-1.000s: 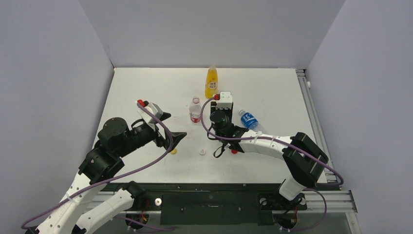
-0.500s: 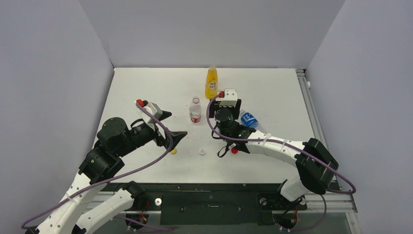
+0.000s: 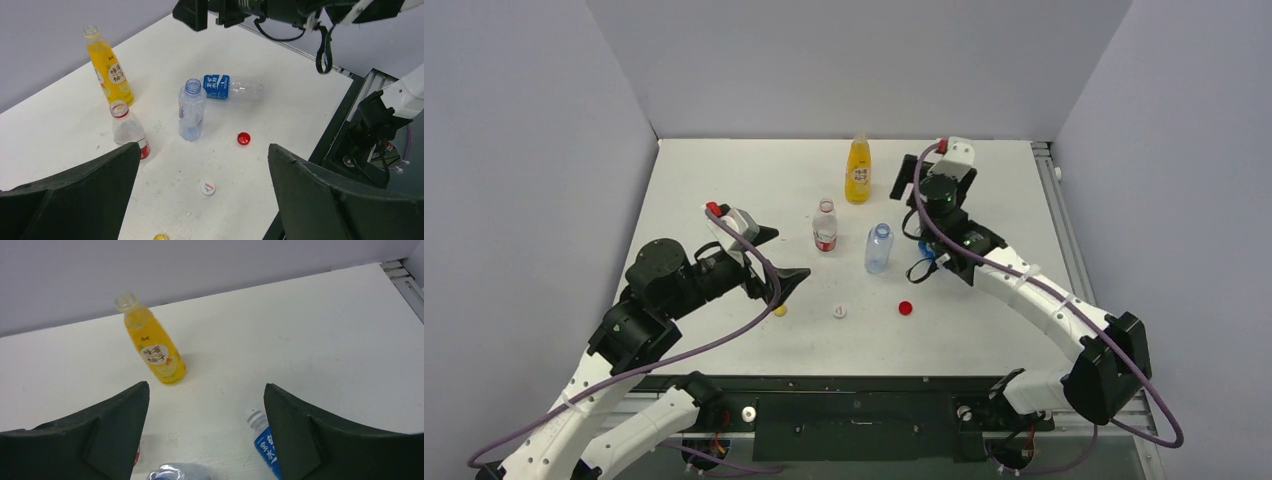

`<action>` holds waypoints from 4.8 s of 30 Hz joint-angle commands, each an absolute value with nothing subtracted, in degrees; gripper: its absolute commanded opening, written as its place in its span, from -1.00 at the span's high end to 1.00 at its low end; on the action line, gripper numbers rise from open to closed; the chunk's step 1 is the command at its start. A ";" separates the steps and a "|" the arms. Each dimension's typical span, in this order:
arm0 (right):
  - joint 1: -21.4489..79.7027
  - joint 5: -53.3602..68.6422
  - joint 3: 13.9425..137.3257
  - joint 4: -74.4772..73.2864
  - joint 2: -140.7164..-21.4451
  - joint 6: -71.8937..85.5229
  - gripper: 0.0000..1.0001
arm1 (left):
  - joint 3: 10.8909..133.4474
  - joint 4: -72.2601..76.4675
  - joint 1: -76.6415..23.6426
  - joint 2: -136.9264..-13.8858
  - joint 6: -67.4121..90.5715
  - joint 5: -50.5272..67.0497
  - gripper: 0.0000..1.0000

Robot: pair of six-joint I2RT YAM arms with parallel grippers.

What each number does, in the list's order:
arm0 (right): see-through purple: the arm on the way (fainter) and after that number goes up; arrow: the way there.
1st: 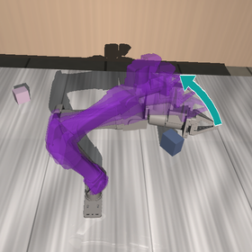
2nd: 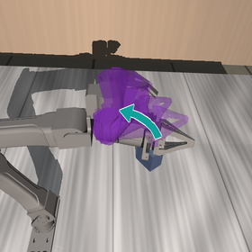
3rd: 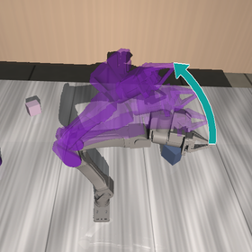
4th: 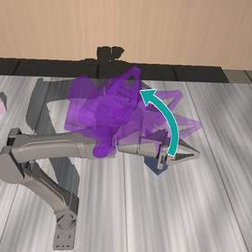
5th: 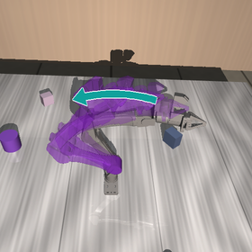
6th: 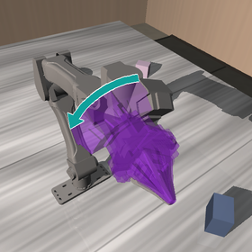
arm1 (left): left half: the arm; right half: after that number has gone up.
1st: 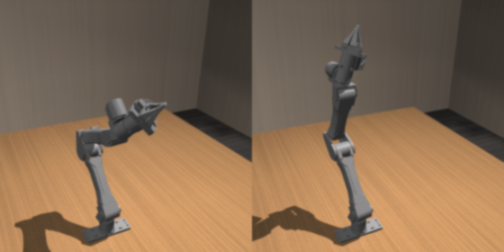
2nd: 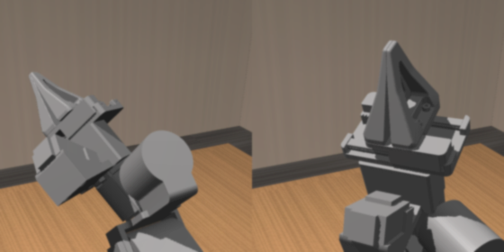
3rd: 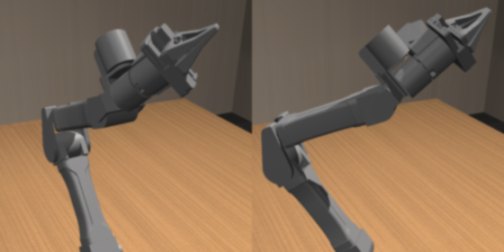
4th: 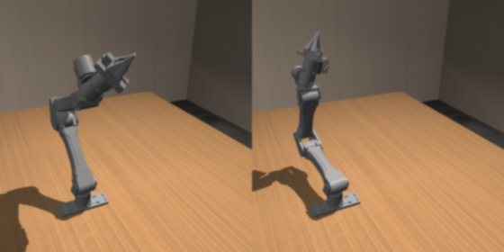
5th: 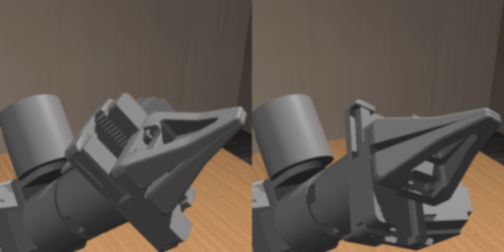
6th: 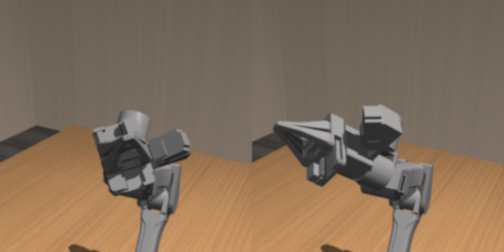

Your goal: Unscrew the bottle caps

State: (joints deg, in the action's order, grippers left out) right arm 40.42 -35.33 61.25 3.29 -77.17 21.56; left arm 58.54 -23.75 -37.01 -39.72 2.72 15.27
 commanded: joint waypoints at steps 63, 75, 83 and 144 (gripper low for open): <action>48.89 -26.03 77.41 -9.08 -57.51 27.77 -0.20 | 71.20 -3.16 -37.77 -54.52 27.26 35.23 -0.93; 73.79 -37.44 79.63 15.93 -66.28 13.61 -0.03 | 72.88 2.32 -40.73 -54.34 32.41 43.24 -0.93; 77.44 -34.96 82.67 21.30 -71.52 12.67 0.02 | 71.72 0.16 -40.42 -52.25 28.64 41.17 -0.93; 65.13 7.01 126.29 -40.21 -83.02 14.49 -0.70 | 68.56 -3.87 -32.95 -51.03 10.60 45.47 0.60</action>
State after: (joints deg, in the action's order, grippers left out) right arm 64.97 2.15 123.22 -31.14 -79.79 17.56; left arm 68.49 -4.10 -33.21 -51.96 13.91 43.88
